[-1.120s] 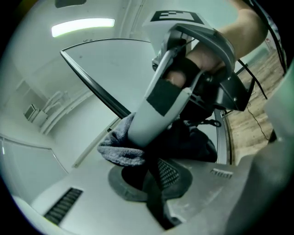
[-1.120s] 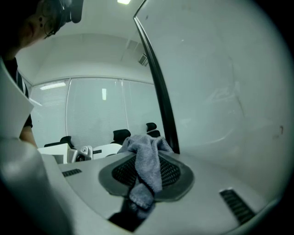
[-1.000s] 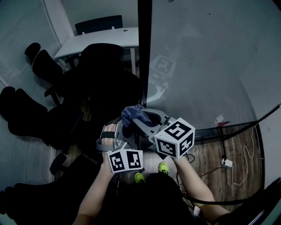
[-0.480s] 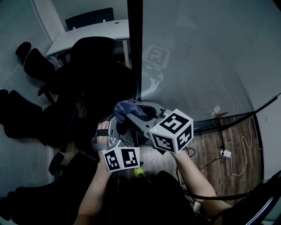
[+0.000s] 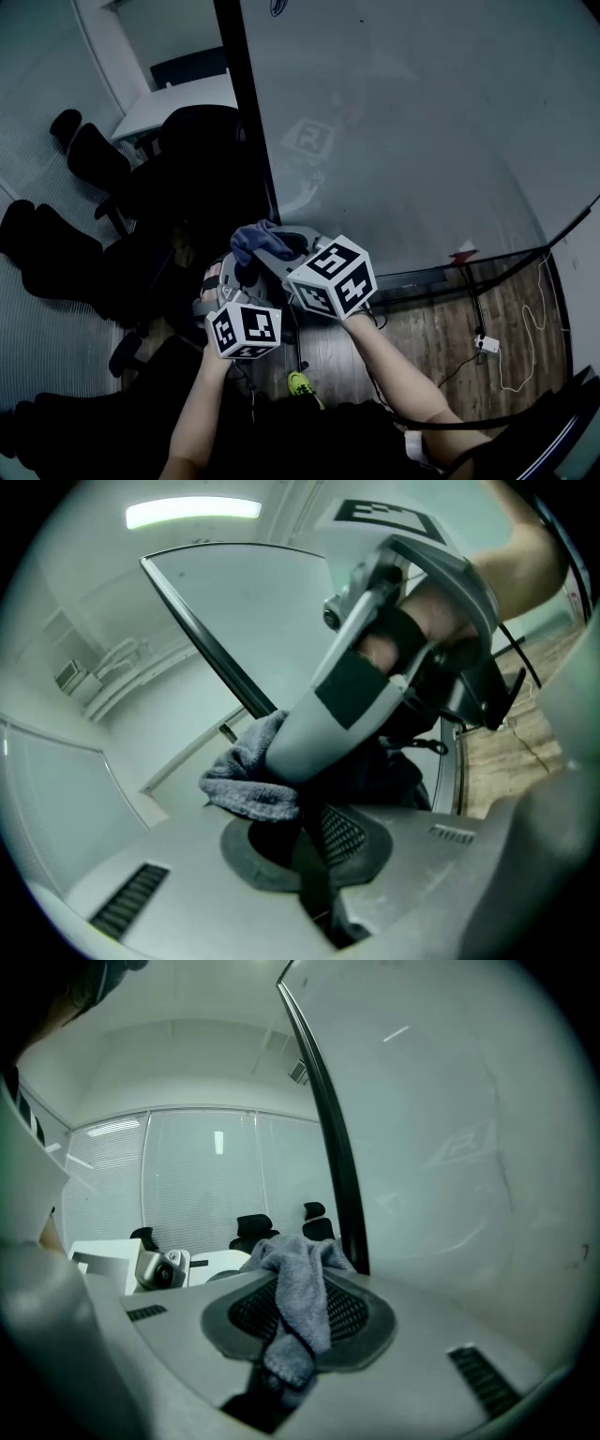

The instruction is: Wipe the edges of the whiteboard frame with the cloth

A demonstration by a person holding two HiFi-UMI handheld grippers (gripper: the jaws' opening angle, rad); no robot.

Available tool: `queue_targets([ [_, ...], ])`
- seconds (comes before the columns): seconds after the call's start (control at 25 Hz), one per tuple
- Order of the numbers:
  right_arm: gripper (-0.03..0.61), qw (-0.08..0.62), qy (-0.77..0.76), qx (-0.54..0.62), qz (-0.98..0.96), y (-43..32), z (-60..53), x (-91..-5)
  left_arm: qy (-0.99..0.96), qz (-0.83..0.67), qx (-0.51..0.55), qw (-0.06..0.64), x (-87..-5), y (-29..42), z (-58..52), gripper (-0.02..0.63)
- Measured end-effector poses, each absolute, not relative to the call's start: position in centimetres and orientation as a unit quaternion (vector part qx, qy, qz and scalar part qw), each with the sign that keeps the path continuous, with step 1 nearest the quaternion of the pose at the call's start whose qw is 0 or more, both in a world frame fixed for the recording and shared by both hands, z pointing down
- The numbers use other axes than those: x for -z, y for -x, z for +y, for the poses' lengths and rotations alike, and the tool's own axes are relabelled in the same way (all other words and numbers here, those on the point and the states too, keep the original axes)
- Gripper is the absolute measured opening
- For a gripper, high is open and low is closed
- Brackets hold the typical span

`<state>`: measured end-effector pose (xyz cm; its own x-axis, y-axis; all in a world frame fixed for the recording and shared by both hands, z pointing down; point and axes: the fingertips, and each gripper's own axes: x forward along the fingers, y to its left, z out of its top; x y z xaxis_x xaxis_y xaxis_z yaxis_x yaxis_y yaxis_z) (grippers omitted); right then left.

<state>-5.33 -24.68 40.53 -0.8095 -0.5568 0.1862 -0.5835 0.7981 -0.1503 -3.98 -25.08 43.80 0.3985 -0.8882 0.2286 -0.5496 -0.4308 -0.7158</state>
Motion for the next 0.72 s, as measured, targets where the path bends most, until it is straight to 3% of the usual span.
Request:
queue_targets([
  [0.28, 0.092, 0.067, -0.261, -0.124, -0.955, 4.2, -19.2, -42.3, 0.784, 0.467, 0.324, 0.25, -45.6, 2.8, -19.5, 0.014],
  [0.72, 0.092, 0.061, -0.208, -0.106, -0.97, -0.9, -7.0, -46.2, 0.802, 0.515, 0.276, 0.125, -49.5, -2.5, -7.7, 0.014],
])
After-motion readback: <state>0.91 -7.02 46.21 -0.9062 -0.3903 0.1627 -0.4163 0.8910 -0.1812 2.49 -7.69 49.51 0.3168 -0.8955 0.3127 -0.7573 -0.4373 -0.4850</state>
